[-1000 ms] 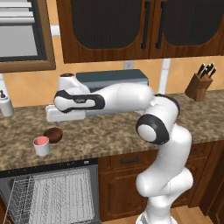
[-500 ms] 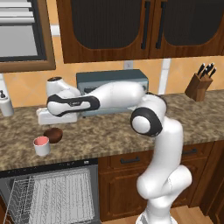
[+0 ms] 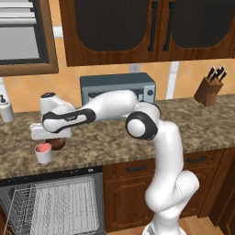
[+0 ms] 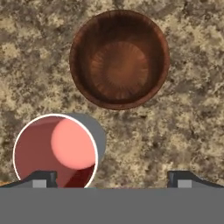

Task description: Pick up the cup and bowl from the counter, place them in the dishwasher, and close the dishwasher door.

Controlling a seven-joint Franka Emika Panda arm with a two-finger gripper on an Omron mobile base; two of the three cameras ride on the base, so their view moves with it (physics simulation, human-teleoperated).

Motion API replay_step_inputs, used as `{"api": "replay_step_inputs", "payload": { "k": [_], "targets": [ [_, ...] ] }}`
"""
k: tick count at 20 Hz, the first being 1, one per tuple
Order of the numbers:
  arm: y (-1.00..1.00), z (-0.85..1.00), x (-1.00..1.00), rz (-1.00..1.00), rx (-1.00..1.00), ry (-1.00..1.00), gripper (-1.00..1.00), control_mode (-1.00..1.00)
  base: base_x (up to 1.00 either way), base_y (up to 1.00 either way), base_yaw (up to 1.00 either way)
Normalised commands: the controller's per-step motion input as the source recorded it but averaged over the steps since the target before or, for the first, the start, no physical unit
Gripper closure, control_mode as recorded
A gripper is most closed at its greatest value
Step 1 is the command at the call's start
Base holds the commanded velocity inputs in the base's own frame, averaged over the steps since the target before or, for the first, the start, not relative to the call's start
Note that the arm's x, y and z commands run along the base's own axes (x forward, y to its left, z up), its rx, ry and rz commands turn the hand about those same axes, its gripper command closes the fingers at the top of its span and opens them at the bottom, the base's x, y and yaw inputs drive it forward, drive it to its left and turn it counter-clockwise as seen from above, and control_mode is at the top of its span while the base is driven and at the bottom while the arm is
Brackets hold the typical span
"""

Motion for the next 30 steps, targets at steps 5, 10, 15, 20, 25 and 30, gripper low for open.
{"api": "replay_step_inputs", "payload": {
  "k": [5, 10, 15, 20, 25, 30],
  "targets": [
    [0.41, -0.01, 0.27, 0.00, 0.00, 0.02, -1.00, -1.00, 0.00, 0.00, 0.00],
    [0.12, -0.09, 0.19, 0.00, 0.00, 0.01, -1.00, -1.00, 0.00, 0.00, 0.00],
    [-0.04, -0.18, -0.09, 0.00, 0.00, 0.00, -1.00, -1.00, 0.00, 0.00, 0.00],
    [-0.04, -0.19, -0.06, 0.00, 0.00, 0.00, -1.00, -1.00, 0.00, 0.00, 0.00],
    [-0.12, -0.18, -0.05, 0.00, 0.00, 0.00, -1.00, -1.00, 0.00, 0.00, 0.00],
    [0.00, -0.35, 0.01, 0.00, 0.00, 0.00, -1.00, -1.00, 0.00, 0.00, 0.00]
  ]
}}
